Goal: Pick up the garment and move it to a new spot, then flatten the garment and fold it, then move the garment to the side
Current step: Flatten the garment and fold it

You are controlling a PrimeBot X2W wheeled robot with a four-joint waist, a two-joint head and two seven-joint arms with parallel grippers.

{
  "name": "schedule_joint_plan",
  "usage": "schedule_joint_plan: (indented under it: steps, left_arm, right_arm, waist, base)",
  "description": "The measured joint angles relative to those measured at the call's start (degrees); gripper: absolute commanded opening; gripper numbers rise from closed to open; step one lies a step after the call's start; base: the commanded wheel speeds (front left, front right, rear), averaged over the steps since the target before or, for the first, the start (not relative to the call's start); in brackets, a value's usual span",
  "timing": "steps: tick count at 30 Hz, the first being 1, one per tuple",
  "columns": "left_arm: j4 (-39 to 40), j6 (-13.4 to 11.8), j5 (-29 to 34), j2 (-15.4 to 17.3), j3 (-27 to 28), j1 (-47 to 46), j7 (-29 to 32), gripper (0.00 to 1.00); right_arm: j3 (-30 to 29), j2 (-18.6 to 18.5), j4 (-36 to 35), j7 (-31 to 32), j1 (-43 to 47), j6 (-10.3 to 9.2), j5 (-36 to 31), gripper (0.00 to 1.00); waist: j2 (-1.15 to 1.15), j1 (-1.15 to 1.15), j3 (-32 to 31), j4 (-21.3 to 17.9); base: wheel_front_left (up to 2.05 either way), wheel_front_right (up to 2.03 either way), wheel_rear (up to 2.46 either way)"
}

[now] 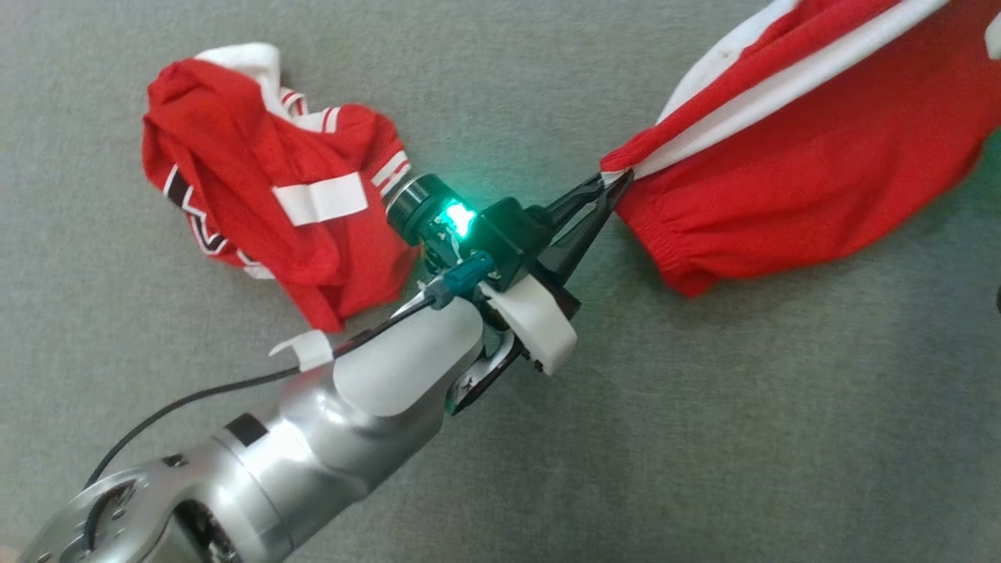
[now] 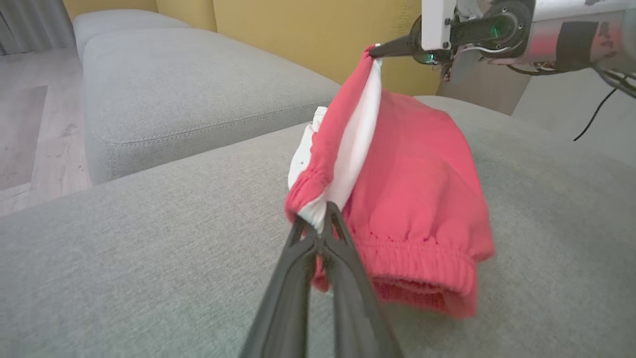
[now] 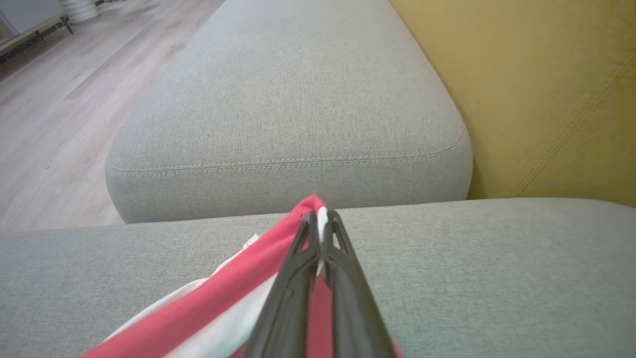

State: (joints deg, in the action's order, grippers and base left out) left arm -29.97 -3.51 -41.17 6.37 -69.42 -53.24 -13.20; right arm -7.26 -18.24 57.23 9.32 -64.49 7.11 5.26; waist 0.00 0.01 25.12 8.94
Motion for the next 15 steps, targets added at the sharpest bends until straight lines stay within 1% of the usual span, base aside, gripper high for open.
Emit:
schedule_joint_plan:
  steps: [3, 5, 9, 10, 11, 12, 13, 15]
  left_arm:
    - [-0.8, 0.1, 0.6, -0.7, -0.1, -0.5, -0.1, 0.0]
    - [-1.4, 0.5, 0.9, -1.3, -0.1, -0.9, -0.5, 0.0]
    - [-1.8, 0.6, 0.9, -1.8, -0.1, -1.3, -0.6, 0.0]
    - [-2.2, 0.8, 0.9, -1.9, -0.1, -1.4, -0.6, 0.0]
    - [-2.4, 1.1, 0.9, -1.9, -0.1, -1.4, -0.6, 0.5]
    - [-2.6, 1.1, 0.9, -2.0, -0.1, -1.4, -0.6, 0.9]
    - [-2.7, 1.0, 0.9, -2.1, -0.1, -1.4, -0.8, 1.0]
    - [-3.0, 1.0, 0.9, -2.3, -0.1, -1.4, -1.0, 1.0]
  right_arm:
    - [-0.3, -0.1, 2.5, -0.9, -0.8, 0.0, -1.0, 0.0]
    - [-0.6, -0.1, 4.5, -2.5, -1.8, 0.0, -1.8, 0.0]
    - [-1.1, -0.2, 7.0, -4.3, -3.2, 0.0, -1.9, 0.0]
    - [-1.4, -0.2, 7.5, -4.9, -3.3, 0.0, -2.4, 0.81]
    - [-2.1, -0.2, 8.2, -5.4, -3.3, 0.0, -2.6, 1.0]
    - [-2.4, -0.3, 8.9, -5.5, -3.3, 0.0, -2.8, 1.0]
    - [-2.6, -0.4, 9.4, -6.0, -3.3, 0.0, -2.9, 1.0]
    - [-2.8, -0.5, 10.6, -6.6, -3.4, 0.0, -2.9, 1.0]
  waist:
    - [0.0, -0.01, 1.0, 1.1]
    - [0.0, -0.01, 1.8, 1.8]
    - [0.0, -0.01, 2.5, 2.5]
    - [0.0, -0.01, 2.6, 2.6]
    - [0.0, -0.01, 2.6, 2.6]
    - [0.0, -0.01, 2.7, 2.7]
    - [0.0, -0.01, 2.7, 2.7]
    - [0.0, -0.01, 2.6, 2.7]
  base:
    - [0.0, 0.0, 0.0]
    - [0.0, 0.0, 0.0]
    - [0.0, 0.0, 0.0]
    - [0.0, 0.0, 0.0]
    - [0.0, 0.0, 0.0]
    - [0.0, 0.0, 0.0]
    - [0.0, 0.0, 0.0]
    - [0.0, 0.0, 0.0]
